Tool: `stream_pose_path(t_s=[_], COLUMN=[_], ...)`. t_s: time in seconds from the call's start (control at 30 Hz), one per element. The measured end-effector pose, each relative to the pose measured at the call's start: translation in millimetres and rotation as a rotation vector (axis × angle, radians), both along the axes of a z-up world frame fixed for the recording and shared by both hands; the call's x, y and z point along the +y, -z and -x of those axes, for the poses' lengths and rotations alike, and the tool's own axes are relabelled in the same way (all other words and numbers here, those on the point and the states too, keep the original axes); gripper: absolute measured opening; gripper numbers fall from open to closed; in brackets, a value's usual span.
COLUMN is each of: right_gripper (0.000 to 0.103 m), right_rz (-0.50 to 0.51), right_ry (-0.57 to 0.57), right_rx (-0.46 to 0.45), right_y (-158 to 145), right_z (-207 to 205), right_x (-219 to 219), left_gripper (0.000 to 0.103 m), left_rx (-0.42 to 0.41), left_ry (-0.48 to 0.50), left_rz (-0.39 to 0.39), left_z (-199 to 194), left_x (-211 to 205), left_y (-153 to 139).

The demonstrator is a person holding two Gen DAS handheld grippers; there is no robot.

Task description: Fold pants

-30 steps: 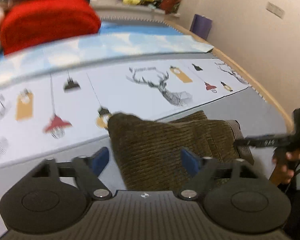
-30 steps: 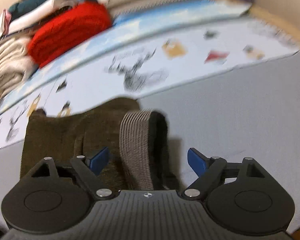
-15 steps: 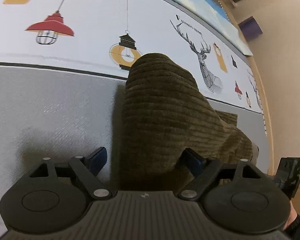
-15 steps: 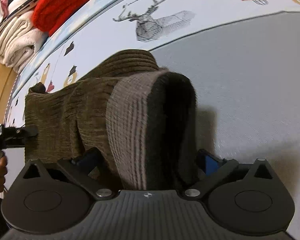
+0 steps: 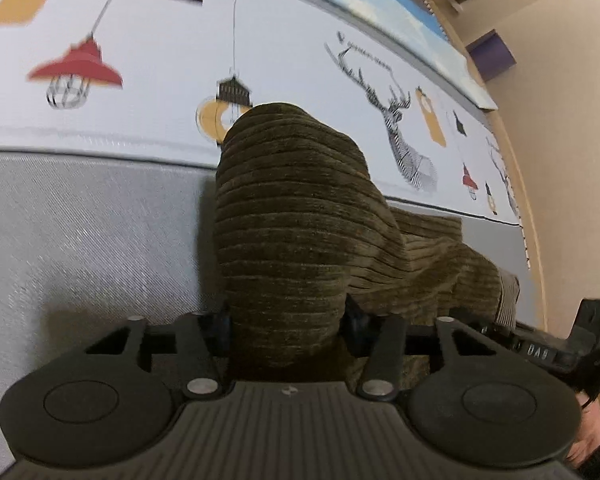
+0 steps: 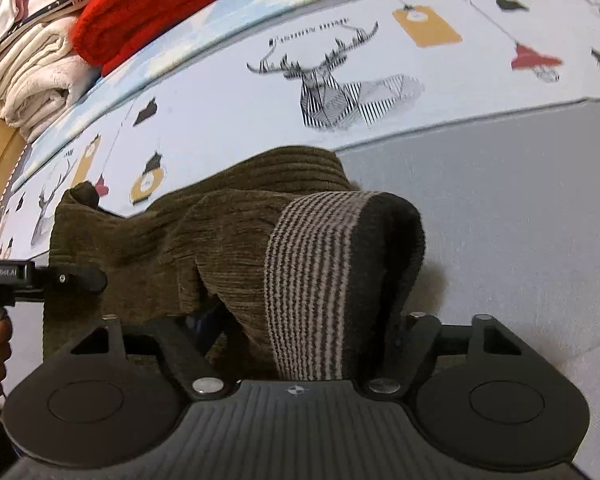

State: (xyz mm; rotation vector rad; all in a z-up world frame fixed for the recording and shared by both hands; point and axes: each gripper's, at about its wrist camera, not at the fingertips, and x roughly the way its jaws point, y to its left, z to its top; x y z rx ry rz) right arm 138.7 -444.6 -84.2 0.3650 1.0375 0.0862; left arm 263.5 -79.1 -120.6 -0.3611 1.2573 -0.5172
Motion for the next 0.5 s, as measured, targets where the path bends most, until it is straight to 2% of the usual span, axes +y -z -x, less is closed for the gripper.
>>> stream_pose_path(t_s=[0.17,0.33,0.5], right_gripper=[0.064,0.058,0.056], right_rz=[-0.017,-0.072,-0.118], right_ry=[-0.008,-0.069,-0.121], right_rx=[-0.055,-0.087,-0.144], right_y=[-10,-18,-29], right_z=[-15,-36,-53], right_x=[28,77,124], left_gripper=[0.048,0.047,0.047], left_rx=[-0.106,-0.275,-0.340], left_ry=[-0.050,-0.109,-0.230], left_rz=[-0.073,-0.221,-0.249], left_z=[4,9,12], left_x=[26,64,111], left_y=[-25,-55,-74])
